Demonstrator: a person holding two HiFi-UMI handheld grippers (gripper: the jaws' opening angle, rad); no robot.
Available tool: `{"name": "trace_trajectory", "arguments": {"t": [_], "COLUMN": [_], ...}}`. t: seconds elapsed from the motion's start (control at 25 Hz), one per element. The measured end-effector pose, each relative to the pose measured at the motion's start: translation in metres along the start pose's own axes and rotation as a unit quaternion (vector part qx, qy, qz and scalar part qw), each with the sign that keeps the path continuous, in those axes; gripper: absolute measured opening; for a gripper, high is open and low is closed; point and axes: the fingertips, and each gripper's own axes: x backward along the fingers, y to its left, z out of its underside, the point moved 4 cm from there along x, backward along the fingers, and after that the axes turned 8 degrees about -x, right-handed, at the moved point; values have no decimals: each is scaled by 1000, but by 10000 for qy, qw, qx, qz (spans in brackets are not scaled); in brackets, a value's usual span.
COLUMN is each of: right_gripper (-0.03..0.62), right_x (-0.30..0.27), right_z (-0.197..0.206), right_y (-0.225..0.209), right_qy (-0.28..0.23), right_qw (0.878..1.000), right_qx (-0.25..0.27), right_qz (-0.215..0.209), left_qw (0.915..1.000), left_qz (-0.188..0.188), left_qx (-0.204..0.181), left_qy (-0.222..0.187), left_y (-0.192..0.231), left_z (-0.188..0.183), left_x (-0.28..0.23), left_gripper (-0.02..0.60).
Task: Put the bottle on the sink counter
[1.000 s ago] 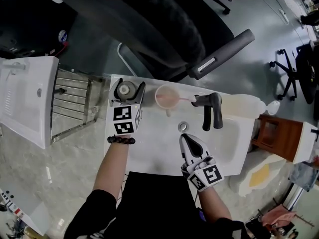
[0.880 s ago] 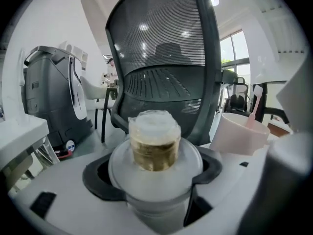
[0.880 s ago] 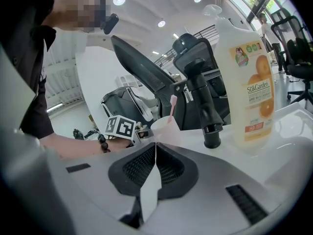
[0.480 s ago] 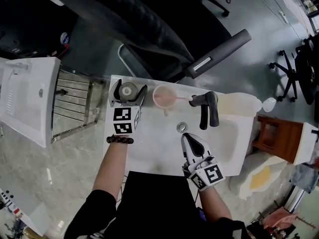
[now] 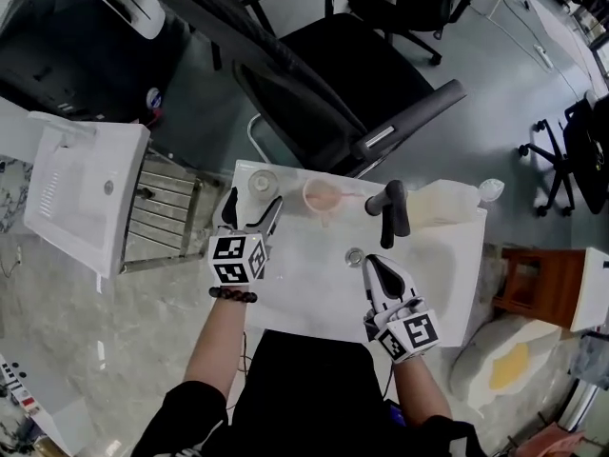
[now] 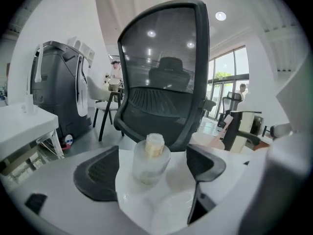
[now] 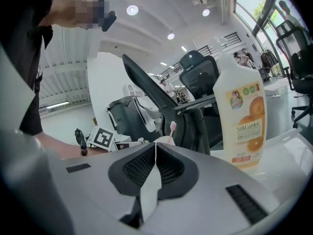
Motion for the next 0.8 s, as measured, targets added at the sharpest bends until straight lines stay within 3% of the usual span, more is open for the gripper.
{"name": "trace_trajectory", "arguments": {"t": [0.64,0.8], "right_gripper": [31,31], "right_x": [25,30], "right_z": [-56,-56], "right_y": [13,29], "right_qy": [-906,-962], "right_qw": [9948,9940], "right_qx": [402,479], "right_qz": [-255,-215], "left_qw": [9936,9898], "left_qz": [135,292], "left_qx": [510,634], "left_qy": [-999,-1245], "left_y": [-16,-14], "left_z": [-49,-50], "left_x": [114,139], "left_gripper": [418,344]}}
